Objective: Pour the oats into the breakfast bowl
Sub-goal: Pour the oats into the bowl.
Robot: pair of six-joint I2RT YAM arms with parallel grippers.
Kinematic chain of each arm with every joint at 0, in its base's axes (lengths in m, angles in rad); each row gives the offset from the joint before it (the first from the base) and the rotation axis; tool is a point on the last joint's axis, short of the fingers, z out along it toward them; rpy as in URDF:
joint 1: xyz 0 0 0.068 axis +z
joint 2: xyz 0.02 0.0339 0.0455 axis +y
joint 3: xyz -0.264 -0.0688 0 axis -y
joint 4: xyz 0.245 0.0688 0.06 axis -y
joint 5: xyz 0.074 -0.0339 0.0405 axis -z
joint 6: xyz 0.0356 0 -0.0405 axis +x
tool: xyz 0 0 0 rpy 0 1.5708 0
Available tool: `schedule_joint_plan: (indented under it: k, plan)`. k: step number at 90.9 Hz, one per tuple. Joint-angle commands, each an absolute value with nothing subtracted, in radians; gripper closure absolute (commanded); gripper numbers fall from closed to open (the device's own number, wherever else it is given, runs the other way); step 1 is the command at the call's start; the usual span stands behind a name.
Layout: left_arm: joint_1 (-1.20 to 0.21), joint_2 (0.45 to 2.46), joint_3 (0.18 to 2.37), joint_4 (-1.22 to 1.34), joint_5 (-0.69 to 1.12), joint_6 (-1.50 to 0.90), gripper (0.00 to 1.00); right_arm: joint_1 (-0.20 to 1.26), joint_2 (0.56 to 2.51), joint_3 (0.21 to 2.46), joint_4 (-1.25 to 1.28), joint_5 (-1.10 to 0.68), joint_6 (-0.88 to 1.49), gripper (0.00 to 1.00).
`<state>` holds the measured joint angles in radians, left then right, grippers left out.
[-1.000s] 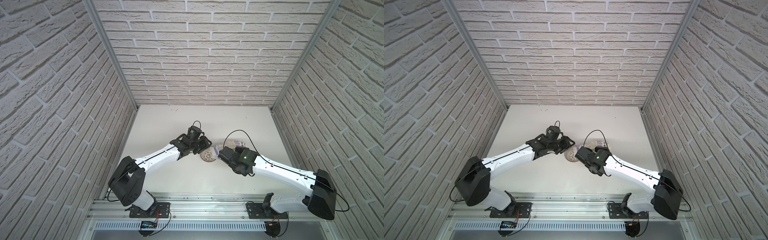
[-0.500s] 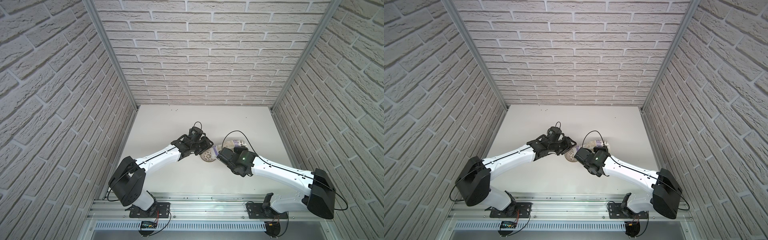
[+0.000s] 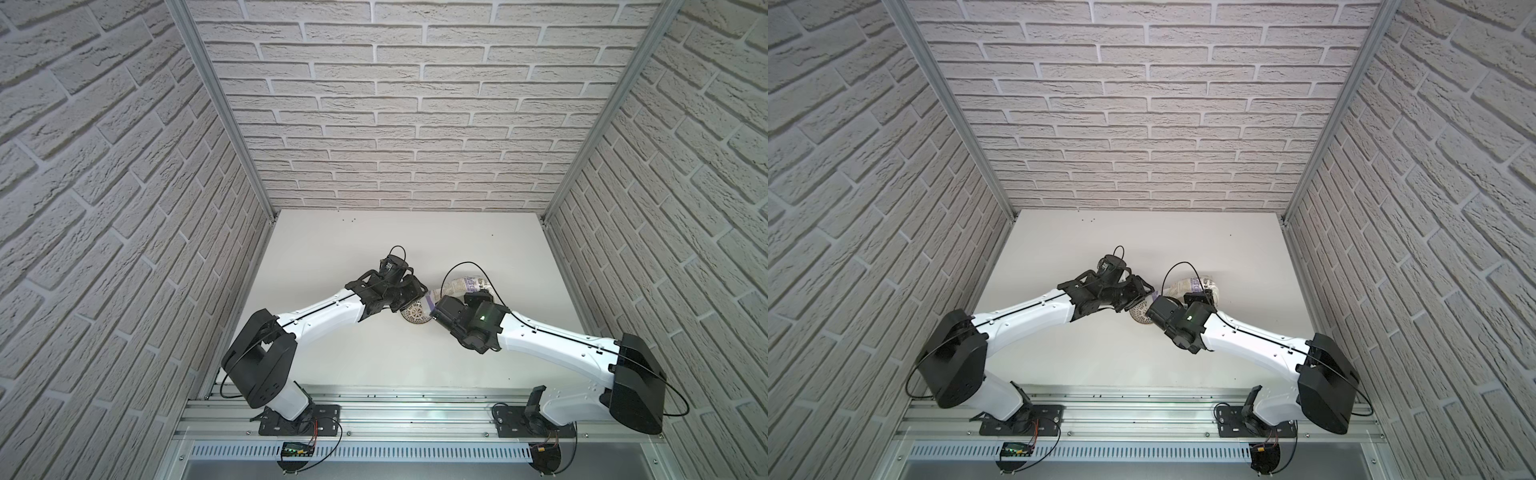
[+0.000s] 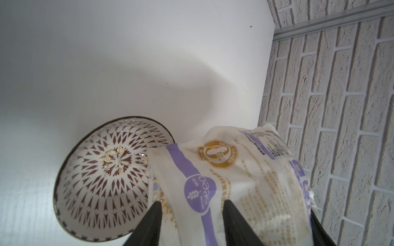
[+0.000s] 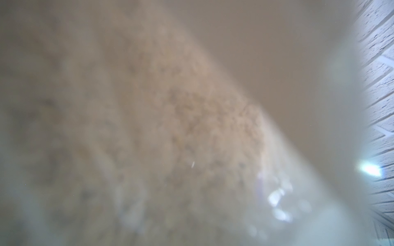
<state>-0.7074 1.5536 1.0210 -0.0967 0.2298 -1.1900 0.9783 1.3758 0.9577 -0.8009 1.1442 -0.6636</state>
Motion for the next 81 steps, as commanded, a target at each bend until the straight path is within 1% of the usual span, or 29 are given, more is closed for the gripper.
schedule_joint_plan:
  k: [1,54,70,81]
  plan:
    - [-0.712,1.574,1.005,-0.061,0.238,-1.196,0.52,0.994,1.359,0.987,-0.709,1.339,-0.641,0.97]
    - [-0.710,1.590,1.003,-0.041,0.233,-1.204,0.59,1.014,1.393,1.028,-0.743,1.393,-0.645,0.96]
    - [-0.708,1.592,1.002,-0.037,0.236,-1.203,0.64,1.021,1.403,1.040,-0.758,1.404,-0.645,0.97]
    - [-0.705,1.589,0.997,-0.032,0.236,-1.203,0.66,1.024,1.408,1.047,-0.768,1.414,-0.648,0.97]
